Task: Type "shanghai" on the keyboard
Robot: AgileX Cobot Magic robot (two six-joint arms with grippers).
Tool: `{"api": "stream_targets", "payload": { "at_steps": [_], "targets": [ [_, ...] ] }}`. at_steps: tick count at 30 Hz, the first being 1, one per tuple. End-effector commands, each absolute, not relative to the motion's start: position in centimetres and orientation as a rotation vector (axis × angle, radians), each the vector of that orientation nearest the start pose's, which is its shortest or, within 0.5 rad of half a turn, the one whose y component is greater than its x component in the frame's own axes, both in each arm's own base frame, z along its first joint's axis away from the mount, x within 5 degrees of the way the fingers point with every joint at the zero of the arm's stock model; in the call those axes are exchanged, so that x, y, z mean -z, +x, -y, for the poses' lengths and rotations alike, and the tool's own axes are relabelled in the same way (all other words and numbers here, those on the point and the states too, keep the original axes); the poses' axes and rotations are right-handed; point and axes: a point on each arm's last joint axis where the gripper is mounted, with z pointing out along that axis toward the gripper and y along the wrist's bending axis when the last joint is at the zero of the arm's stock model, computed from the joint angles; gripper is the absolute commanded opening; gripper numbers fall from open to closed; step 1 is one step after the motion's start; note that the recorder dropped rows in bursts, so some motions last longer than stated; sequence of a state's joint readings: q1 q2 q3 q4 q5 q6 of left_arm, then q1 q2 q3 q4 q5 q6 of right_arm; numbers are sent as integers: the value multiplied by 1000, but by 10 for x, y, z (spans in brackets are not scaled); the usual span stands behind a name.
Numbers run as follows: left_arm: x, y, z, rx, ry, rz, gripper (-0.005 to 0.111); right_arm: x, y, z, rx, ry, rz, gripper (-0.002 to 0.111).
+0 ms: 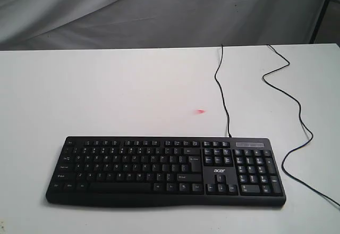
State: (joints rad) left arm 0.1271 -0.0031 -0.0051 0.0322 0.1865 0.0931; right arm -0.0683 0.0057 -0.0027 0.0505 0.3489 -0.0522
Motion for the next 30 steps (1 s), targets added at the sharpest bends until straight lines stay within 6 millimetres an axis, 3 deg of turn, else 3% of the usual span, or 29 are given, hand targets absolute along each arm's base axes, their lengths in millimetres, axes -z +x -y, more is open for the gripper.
{"api": "stream_targets", "payload": {
  "at_steps": [1, 30],
  "targets": [
    [-197, 56, -7, -190, -6, -1667, 1, -182, 53, 2, 31, 55, -1833, 0],
    [-197, 56, -7, -190, -6, -1667, 1, -183, 54, 2, 38, 52, -1821, 0]
  ]
}}
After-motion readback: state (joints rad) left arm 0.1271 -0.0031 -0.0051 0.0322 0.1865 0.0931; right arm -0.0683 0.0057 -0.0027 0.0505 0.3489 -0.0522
